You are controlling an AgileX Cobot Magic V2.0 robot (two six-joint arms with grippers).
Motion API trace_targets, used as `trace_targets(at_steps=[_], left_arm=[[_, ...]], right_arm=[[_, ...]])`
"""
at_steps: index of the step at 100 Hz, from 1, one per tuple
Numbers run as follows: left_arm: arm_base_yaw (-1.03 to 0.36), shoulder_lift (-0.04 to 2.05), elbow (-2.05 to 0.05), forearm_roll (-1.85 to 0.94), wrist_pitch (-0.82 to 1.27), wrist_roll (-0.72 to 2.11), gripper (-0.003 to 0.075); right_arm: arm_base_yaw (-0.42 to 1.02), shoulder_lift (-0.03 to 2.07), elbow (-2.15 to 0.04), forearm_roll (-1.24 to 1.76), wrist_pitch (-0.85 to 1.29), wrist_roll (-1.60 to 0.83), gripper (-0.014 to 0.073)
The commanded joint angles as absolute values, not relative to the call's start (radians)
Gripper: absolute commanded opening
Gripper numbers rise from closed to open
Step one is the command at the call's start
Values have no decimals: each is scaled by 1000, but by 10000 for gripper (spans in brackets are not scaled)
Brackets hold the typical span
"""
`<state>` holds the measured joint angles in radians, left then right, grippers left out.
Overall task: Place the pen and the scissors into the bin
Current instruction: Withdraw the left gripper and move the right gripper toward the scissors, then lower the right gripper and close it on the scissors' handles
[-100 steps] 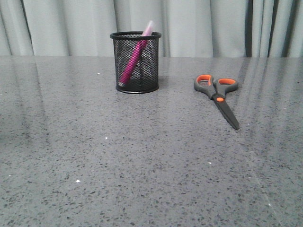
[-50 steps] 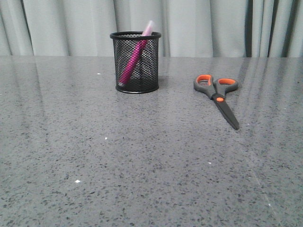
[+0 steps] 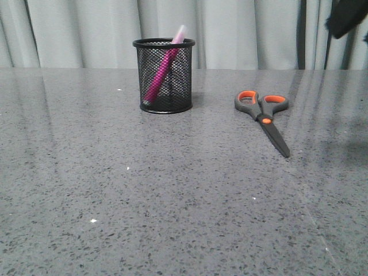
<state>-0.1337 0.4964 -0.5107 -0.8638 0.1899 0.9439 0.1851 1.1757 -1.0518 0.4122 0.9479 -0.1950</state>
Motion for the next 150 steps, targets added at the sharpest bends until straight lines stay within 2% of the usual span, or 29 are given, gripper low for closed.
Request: trace_targets(at_steps=[1, 30, 79, 150], left_arm=[[-132, 501, -539, -884, 148, 933, -22], [-132, 501, -539, -884, 148, 933, -22], [-132, 501, -539, -884, 148, 933, -22], [-132, 501, -539, -884, 148, 933, -22]], right_arm=[[237, 1227, -1143, 342, 936, -136, 362], [349, 1413, -1314, 110, 1012, 88, 360], [392, 1657, -1441, 23, 1002, 203, 360], [392, 1720, -1443, -29, 914, 240, 360]])
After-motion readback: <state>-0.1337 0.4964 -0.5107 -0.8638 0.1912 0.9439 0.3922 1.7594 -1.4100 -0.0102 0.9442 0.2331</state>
